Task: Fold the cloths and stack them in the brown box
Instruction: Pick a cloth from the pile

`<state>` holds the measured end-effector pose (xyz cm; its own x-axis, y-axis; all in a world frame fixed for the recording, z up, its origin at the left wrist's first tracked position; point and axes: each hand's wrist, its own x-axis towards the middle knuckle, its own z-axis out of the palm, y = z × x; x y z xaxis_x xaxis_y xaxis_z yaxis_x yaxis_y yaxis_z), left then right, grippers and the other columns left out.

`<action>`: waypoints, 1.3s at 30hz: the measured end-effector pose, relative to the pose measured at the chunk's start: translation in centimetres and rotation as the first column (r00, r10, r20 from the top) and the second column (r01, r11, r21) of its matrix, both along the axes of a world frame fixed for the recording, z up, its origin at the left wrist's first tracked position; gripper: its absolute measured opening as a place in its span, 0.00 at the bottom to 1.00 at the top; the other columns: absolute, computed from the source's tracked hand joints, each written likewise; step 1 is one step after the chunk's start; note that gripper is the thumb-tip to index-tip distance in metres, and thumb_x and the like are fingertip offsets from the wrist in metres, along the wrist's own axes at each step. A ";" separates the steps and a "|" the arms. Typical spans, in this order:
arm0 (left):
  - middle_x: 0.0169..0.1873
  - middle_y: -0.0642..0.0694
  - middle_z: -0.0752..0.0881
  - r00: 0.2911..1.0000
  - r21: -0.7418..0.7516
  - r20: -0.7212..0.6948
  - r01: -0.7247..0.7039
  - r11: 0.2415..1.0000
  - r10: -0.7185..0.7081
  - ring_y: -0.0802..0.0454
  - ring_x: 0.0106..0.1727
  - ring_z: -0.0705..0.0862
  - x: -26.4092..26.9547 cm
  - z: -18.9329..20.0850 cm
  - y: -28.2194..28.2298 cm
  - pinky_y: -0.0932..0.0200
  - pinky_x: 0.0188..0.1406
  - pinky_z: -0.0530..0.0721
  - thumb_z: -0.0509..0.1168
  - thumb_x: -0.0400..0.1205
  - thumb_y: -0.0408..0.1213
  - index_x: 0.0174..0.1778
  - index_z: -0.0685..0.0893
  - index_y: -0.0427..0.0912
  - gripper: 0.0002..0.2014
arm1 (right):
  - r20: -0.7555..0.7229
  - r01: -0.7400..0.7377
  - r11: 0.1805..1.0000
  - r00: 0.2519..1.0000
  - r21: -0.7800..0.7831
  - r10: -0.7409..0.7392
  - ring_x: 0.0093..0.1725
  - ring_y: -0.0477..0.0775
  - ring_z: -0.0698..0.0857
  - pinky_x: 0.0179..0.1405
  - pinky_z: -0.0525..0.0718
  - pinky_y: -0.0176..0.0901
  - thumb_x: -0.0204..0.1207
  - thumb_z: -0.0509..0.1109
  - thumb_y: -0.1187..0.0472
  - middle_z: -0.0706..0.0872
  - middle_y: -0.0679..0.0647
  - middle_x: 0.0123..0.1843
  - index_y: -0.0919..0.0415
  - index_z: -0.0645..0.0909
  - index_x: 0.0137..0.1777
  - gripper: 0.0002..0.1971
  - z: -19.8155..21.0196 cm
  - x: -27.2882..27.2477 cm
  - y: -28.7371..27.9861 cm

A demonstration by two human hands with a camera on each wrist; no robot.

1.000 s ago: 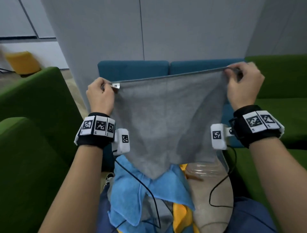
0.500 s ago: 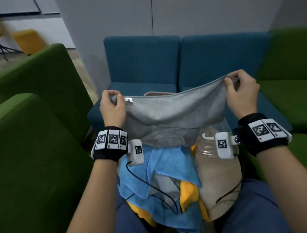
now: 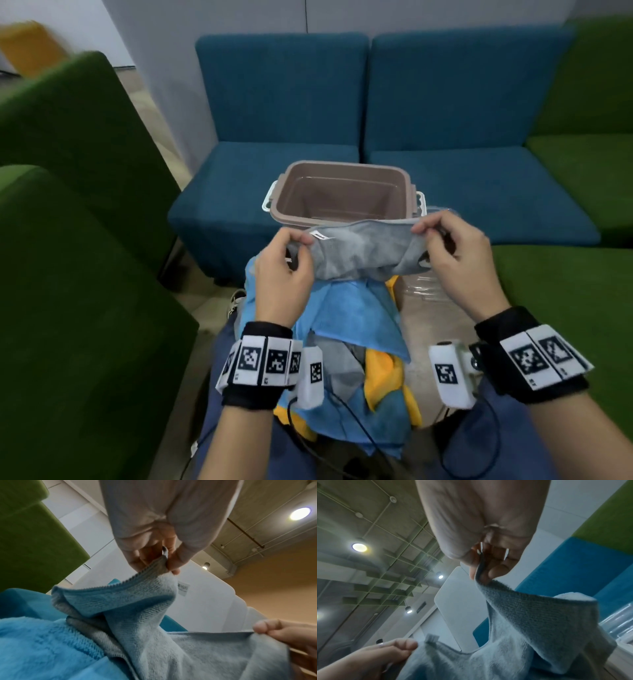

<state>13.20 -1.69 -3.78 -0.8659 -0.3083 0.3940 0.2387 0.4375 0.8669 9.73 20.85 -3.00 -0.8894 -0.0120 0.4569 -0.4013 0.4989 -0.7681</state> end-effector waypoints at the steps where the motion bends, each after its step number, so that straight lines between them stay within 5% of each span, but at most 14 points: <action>1: 0.26 0.41 0.79 1.000 -0.003 -0.004 0.017 1.000 -0.017 0.59 0.24 0.72 0.3 0.1 0.4 0.71 0.26 0.70 0.63 0.80 0.23 0.42 0.83 0.38 0.07 | 0.021 -0.043 0.999 0.999 -0.008 0.043 0.32 0.46 0.79 0.32 0.76 0.39 0.78 0.64 0.74 0.83 0.45 0.36 0.56 0.82 0.45 0.12 0.3 0.6 -0.4; 5: 0.28 0.53 0.79 0.998 -0.108 -0.011 0.068 0.992 -0.069 0.58 0.27 0.75 1.2 0.1 1.4 0.69 0.32 0.73 0.65 0.79 0.25 0.47 0.82 0.43 0.08 | 0.154 -0.284 0.958 0.945 -0.047 0.288 0.43 0.47 0.88 0.44 0.82 0.32 0.72 0.67 0.78 0.88 0.54 0.43 0.61 0.80 0.52 0.14 1.6 2.9 -2.2; 11: 0.42 0.61 0.84 0.982 -0.140 -0.033 0.181 0.974 -0.187 0.61 0.35 0.83 2.0 0.2 2.1 0.65 0.41 0.82 0.66 0.78 0.24 0.54 0.79 0.45 0.13 | 0.036 -0.310 0.936 0.951 0.166 0.308 0.42 0.37 0.84 0.44 0.74 0.21 0.76 0.74 0.69 0.88 0.44 0.39 0.57 0.88 0.48 0.07 2.6 3.5 -3.1; 14: 0.44 0.58 0.85 0.971 -0.114 -0.043 0.231 0.966 -0.237 0.62 0.45 0.86 2.1 0.1 2.1 0.61 0.48 0.87 0.68 0.78 0.24 0.50 0.81 0.42 0.10 | -0.007 -0.309 0.925 0.948 0.220 0.318 0.42 0.43 0.82 0.44 0.77 0.29 0.74 0.77 0.67 0.82 0.46 0.39 0.56 0.90 0.46 0.05 2.2 3.0 -3.1; 19: 0.43 0.57 0.88 0.960 -0.070 -0.055 0.272 0.960 -0.276 0.62 0.46 0.88 2.5 0.4 2.7 0.63 0.48 0.86 0.65 0.81 0.27 0.52 0.84 0.43 0.09 | -0.073 -0.261 0.915 0.952 0.308 0.296 0.42 0.49 0.80 0.43 0.81 0.52 0.71 0.79 0.59 0.78 0.46 0.39 0.56 0.85 0.40 0.05 1.5 2.3 -3.7; 25: 0.45 0.57 0.89 0.948 -0.114 -0.089 0.296 0.948 -0.306 0.60 0.47 0.87 2.6 0.9 3.0 0.62 0.48 0.86 0.68 0.78 0.26 0.54 0.86 0.43 0.11 | -0.090 -0.218 0.922 0.962 0.318 0.259 0.44 0.52 0.79 0.44 0.80 0.55 0.73 0.70 0.49 0.77 0.46 0.40 0.54 0.83 0.40 0.09 1.3 1.8 -4.1; 28: 0.45 0.57 0.89 0.945 -0.145 -0.081 0.302 0.942 -0.316 0.61 0.47 0.87 2.2 0.8 2.7 0.58 0.48 0.87 0.65 0.80 0.23 0.55 0.87 0.43 0.13 | -0.059 -0.268 0.911 0.952 0.314 0.301 0.45 0.51 0.80 0.45 0.81 0.53 0.75 0.74 0.53 0.79 0.47 0.42 0.55 0.82 0.41 0.07 1.4 1.4 -3.8; 32: 0.41 0.56 0.89 0.955 -0.191 -0.134 0.236 0.953 -0.263 0.61 0.43 0.87 1.9 0.7 2.2 0.55 0.43 0.86 0.64 0.79 0.24 0.51 0.87 0.43 0.12 | 0.041 -0.427 0.846 0.898 0.319 0.438 0.43 0.44 0.82 0.45 0.80 0.44 0.75 0.76 0.62 0.82 0.42 0.40 0.55 0.80 0.44 0.07 1.5 1.0 -2.8; 34: 0.41 0.55 0.89 0.957 -0.177 -0.175 0.201 0.964 -0.232 0.59 0.42 0.87 1.6 1.2 2.0 0.54 0.43 0.85 0.64 0.79 0.24 0.49 0.87 0.42 0.11 | 0.180 -0.482 0.763 0.874 0.431 0.451 0.43 0.45 0.79 0.44 0.77 0.45 0.75 0.76 0.60 0.79 0.40 0.38 0.47 0.75 0.43 0.11 1.2 0.4 -2.2; 37: 0.42 0.55 0.87 0.953 -0.170 -0.232 0.159 0.973 -0.196 0.58 0.42 0.85 0.6 2.3 1.5 0.59 0.42 0.83 0.62 0.80 0.22 0.50 0.85 0.40 0.11 | 0.354 -0.463 0.551 0.886 0.695 0.299 0.52 0.52 0.78 0.50 0.73 0.50 0.76 0.73 0.54 0.78 0.43 0.44 0.45 0.76 0.42 0.07 0.9 -1.0 -1.8; 39: 0.42 0.56 0.83 0.955 -0.174 -0.258 0.099 0.980 -0.143 0.62 0.40 0.81 -0.7 3.2 0.8 0.66 0.43 0.78 0.59 0.81 0.21 0.51 0.81 0.41 0.11 | 0.277 -0.317 0.552 0.948 0.772 0.157 0.57 0.57 0.77 0.50 0.69 0.49 0.78 0.70 0.55 0.79 0.49 0.50 0.52 0.83 0.46 0.02 1.4 -2.3 -1.3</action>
